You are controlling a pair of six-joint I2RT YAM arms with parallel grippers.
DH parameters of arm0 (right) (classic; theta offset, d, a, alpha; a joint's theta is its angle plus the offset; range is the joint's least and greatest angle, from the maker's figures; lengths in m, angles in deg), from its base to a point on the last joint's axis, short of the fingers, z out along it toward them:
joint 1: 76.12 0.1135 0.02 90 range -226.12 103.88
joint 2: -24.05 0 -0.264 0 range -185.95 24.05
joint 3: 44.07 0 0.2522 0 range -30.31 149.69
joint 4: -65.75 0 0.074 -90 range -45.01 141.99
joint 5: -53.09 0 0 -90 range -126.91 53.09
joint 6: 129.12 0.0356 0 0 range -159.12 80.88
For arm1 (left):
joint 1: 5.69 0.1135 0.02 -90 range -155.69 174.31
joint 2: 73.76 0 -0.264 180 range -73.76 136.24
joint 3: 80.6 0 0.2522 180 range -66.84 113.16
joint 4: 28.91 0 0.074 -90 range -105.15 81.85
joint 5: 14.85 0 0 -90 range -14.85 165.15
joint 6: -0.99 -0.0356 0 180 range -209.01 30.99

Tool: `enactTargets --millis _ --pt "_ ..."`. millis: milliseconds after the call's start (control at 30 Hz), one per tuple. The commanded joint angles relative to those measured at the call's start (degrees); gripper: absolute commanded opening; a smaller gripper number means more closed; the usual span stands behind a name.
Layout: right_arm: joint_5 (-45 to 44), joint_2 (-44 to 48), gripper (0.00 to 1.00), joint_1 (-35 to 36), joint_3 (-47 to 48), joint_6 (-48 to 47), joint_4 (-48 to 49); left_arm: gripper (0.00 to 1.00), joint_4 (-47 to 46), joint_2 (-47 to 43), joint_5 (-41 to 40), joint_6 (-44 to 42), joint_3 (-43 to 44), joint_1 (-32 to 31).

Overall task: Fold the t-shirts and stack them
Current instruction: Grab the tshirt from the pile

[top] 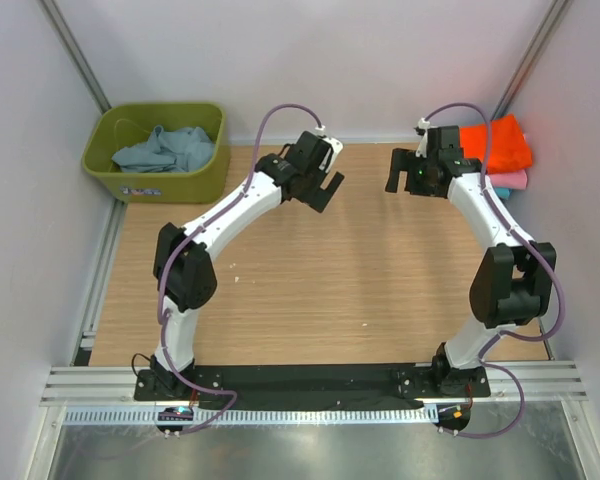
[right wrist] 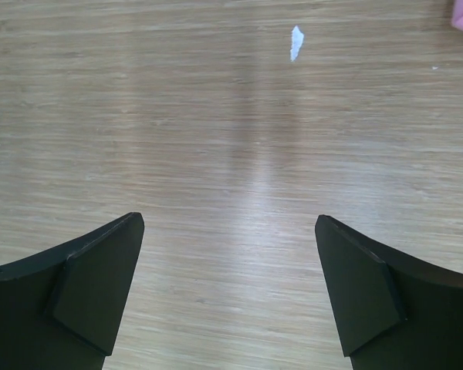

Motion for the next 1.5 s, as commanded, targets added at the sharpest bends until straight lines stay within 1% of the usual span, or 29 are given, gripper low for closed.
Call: enactTargets --millis 0,67,167,200,267,300,333,367,400,467,500,533,567,600,667,733,800,833,900,1000,1233,1267,1433,1467 --pt "-0.2 0.0 1.00 1.9 2.2 0.4 1.9 1.00 -2.4 -2.3 -3.6 -2.7 0.7 0.6" --pt "1.2 -0.7 1.00 2.3 2.7 -1.8 1.2 1.00 -2.9 -2.2 -6.4 -4.6 2.2 1.1" --pt "4.1 -1.2 1.00 2.3 3.6 -6.6 0.2 0.99 -3.8 -2.8 -11.2 -6.9 5.6 4.6" --pt "5.6 -1.2 1.00 2.3 3.9 -7.2 0.0 1.00 -4.5 -2.9 -11.7 -7.7 7.7 7.8" --pt "7.6 -1.3 1.00 2.3 4.2 -8.2 -0.8 0.99 -4.4 -2.4 -12.2 -10.8 11.1 11.2" --pt "9.8 -1.5 1.00 2.3 4.7 -11.1 -1.4 0.99 -4.2 -2.0 -11.8 -11.8 13.2 15.2" --pt "10.9 -1.6 1.00 2.3 5.1 -11.8 -1.9 1.00 -3.6 -1.3 -10.9 -12.5 18.1 17.2" --pt "11.5 -1.9 1.00 2.3 5.2 -12.1 -2.6 1.00 -2.4 -0.6 -8.7 -14.2 21.0 19.1" --pt "12.1 -2.2 1.00 2.3 5.5 -11.9 -2.5 1.00 -2.2 1.2 -7.8 -15.3 25.6 22.4" --pt "12.6 -2.8 1.00 2.3 5.7 -11.5 -2.1 0.99 -4.2 2.5 -8.5 -18.4 27.4 24.6" --pt "12.8 -3.3 1.00 2.3 5.9 -11.2 -1.9 0.99 -5.5 3.4 -9.0 -21.1 26.5 26.1" --pt "13.2 -3.6 1.00 2.3 6.0 -11.1 -1.7 0.96 -6.7 3.6 -9.5 -22.3 25.5 26.8" --pt "13.6 -3.9 1.00 2.3 6.2 -11.1 -1.8 0.93 -9.7 3.8 -9.7 -22.7 24.1 27.7" --pt "14.0 -4.3 1.00 2.3 6.8 -11.2 -1.9 0.93 -11.3 3.9 -9.6 -22.1 21.2 29.6" --pt "15.0 -4.6 1.00 2.3 7.4 -11.8 -2.2 0.93 -12.7 5.4 -8.7 -20.1 20.2 31.8" --pt "15.2 -4.7 1.00 2.4 7.8 -12.3 -2.4 0.94 -11.7 8.5 -7.5 -15.7 22.8 34.9" --pt "15.1 -4.4 1.00 2.5 7.4 -12.7 -2.3 0.93 -7.7 11.2 -4.8 -12.2 27.6 37.9" --pt "15.1 -4.0 1.00 2.4 7.4 -12.9 -2.4 0.93 -6.5 13.1 -3.9 -9.3 28.6 38.7" --pt "15.0 -3.7 1.00 2.5 6.7 -13.7 -2.6 0.93 -5.3 14.3 -1.9 -8.1 27.3 40.9" --pt "15.0 -3.1 1.00 2.4 5.7 -14.4 -2.8 0.93 -5.4 16.0 -0.6 -7.5 24.8 42.3" --pt "15.1 -2.5 1.00 2.4 5.3 -15.4 -3.4 0.92 -4.2 20.4 4.2 -5.5 24.5 43.7" --pt "15.1 -2.5 1.00 2.3 5.3 -15.4 -3.4 0.92 -3.8 20.6 6.5 -5.1 24.5 43.8" --pt "15.2 -2.9 1.00 2.5 5.6 -15.6 -3.5 0.93 -2.4 22.2 12.4 -2.3 24.5 43.9" --pt "15.2 -2.9 1.00 2.7 5.7 -15.7 -3.5 0.93 -1.5 22.4 15.8 -2.1 24.4 43.9"
